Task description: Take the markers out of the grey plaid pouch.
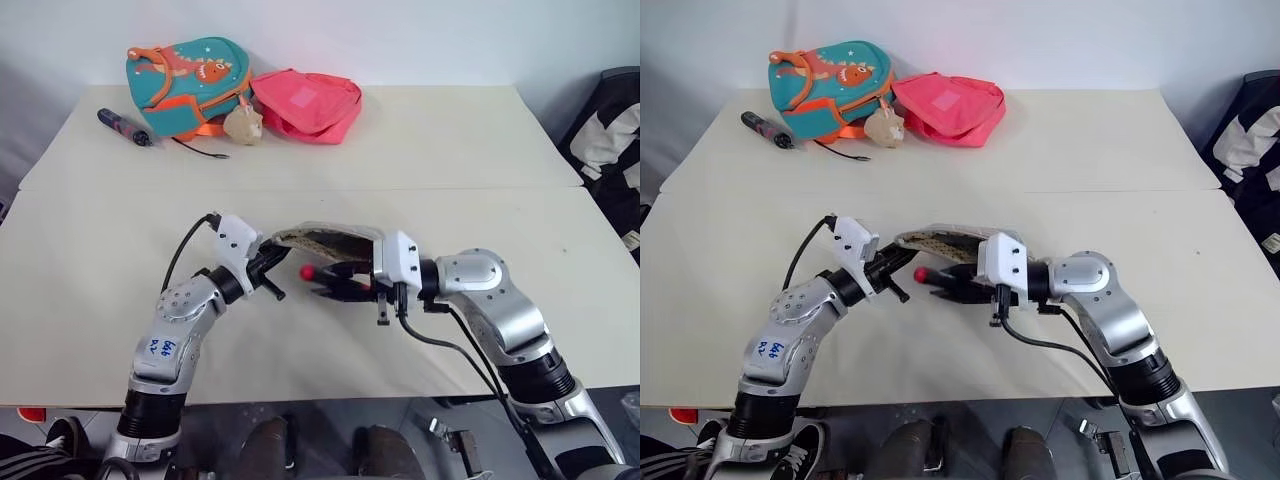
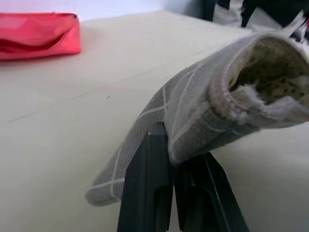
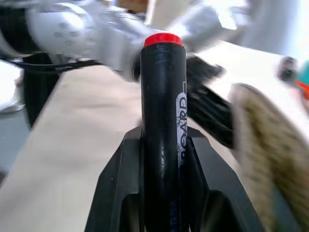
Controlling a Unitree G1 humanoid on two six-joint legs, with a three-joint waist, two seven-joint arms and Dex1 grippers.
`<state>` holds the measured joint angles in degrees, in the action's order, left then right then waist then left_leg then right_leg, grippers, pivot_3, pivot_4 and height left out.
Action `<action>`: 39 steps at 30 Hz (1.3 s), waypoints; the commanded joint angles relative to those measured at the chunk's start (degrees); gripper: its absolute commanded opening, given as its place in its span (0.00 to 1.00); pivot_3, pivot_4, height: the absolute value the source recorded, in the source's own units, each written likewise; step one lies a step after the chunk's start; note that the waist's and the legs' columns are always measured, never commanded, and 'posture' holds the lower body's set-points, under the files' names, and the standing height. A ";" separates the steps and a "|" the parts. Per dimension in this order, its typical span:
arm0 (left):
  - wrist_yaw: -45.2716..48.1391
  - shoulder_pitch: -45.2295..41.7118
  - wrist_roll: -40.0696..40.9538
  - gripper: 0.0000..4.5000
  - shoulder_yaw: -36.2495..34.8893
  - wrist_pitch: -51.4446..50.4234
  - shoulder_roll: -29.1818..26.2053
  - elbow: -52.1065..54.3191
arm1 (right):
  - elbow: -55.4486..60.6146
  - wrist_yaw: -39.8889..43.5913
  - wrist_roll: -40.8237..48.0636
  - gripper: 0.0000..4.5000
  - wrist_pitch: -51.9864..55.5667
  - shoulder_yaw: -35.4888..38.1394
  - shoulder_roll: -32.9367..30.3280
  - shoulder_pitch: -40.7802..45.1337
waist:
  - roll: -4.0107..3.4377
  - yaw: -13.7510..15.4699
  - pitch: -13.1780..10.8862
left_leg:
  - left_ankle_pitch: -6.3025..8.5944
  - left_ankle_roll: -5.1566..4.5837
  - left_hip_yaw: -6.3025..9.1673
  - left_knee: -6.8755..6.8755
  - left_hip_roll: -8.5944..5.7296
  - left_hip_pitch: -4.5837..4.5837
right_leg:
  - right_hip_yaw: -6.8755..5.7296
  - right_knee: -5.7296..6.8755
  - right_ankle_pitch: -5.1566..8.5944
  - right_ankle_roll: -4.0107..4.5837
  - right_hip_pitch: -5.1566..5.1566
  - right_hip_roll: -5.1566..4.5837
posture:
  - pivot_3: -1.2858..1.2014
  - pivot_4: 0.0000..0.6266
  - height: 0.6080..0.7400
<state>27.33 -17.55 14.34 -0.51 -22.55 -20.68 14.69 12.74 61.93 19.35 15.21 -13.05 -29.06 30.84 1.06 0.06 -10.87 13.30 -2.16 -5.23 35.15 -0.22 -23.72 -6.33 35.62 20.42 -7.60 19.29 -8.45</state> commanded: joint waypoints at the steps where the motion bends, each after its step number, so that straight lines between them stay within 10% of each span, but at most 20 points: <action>1: 1.00 0.60 -4.43 0.00 0.35 5.93 -3.59 0.10 | -3.46 -1.08 -4.80 0.14 -0.54 1.33 -4.67 0.18 | 0.00 0.07 0.00 | 0.00 0.00 -0.01 0.00 -0.01 0.00 | 0.00 -0.02 0.00 0.00 0.01 0.00 | 0.52 0.24 1.00; 13: 0.20 2.62 -4.29 0.00 -4.54 6.38 -5.90 -2.29 | -22.63 -10.72 -13.12 0.14 6.48 9.30 -15.56 3.89 | 0.00 -0.06 0.00 | 0.01 -0.01 -0.04 -0.01 0.01 -0.02 | 0.02 -0.08 0.00 0.01 0.05 -0.08 | 0.52 0.24 1.00; 23: 0.56 2.79 -4.55 0.00 -3.68 7.33 -5.32 -2.47 | -34.13 -23.10 -13.61 0.14 18.33 14.25 -10.37 7.46 | 0.00 -0.12 0.00 | -0.01 -0.01 -0.06 -0.01 0.02 -0.07 | 0.00 -0.02 0.00 0.01 0.06 -0.02 | 0.52 0.24 1.00; 34: 0.92 2.89 -4.87 0.00 -2.90 7.96 -5.00 -2.66 | -32.22 -23.06 -11.71 0.95 20.21 15.60 -9.83 7.11 | 0.00 -0.14 0.00 | -0.01 -0.01 -0.07 -0.01 0.01 -0.08 | 0.00 0.00 0.00 0.00 0.07 0.00 | 0.52 0.24 1.00; 39: 1.05 2.84 -4.88 0.00 -2.71 7.98 -4.78 -2.60 | -30.63 -22.55 -11.07 0.95 19.47 15.51 -9.67 7.34 | 0.00 -0.14 0.00 | -0.01 -0.01 -0.07 -0.01 0.01 -0.09 | 0.00 0.00 0.00 0.00 0.07 0.00 | 0.52 0.24 1.00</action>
<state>28.25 -14.85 9.31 -3.32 -16.11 -25.59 10.55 -20.51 39.25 7.96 36.08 1.59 -38.53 37.48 1.06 -0.08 -10.87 13.30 -2.18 -5.29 35.15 -0.21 -23.81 -6.33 35.62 20.42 -7.60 19.37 -8.45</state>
